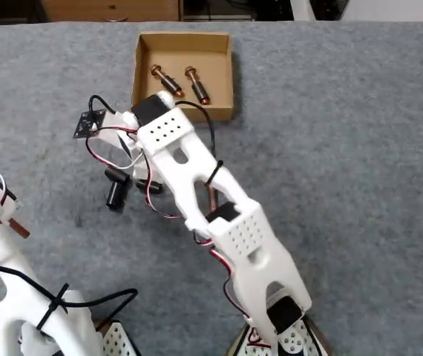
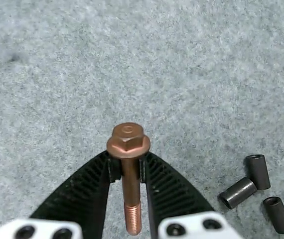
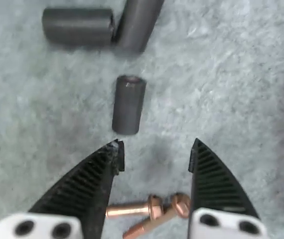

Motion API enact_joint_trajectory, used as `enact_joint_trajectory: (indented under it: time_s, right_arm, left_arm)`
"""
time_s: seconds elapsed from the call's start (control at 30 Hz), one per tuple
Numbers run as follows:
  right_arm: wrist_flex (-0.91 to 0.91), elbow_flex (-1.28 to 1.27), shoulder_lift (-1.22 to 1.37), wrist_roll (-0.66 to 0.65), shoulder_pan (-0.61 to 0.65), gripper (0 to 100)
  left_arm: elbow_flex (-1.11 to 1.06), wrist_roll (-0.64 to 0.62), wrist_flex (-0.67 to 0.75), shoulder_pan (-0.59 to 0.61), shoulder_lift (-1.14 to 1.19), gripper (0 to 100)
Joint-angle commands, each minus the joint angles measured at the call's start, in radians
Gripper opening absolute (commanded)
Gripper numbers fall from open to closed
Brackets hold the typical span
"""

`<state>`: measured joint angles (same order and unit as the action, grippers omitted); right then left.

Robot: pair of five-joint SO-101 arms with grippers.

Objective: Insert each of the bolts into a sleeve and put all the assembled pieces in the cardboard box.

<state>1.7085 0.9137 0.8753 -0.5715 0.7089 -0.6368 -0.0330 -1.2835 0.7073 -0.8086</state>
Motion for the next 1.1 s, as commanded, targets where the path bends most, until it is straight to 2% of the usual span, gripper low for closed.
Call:
enact_joint_trajectory:
  time_s: [0.0,0.47,1.07]
  right_arm:
    - [0.011,0.111,0.028,0.069,0.027,20.9]
    - [0.046,0.157,0.116,0.110,0.030,18.0]
    - [-0.021,0.209,0.249,0.192,0.025,17.8]
  left_arm:
    - [0.006,-0.011,0.023,0.008,-0.024,2]
    - [0.006,-0.006,0.025,0.006,-0.024,2]
    - [-0.006,-0.005,0.068,0.005,-0.024,2]
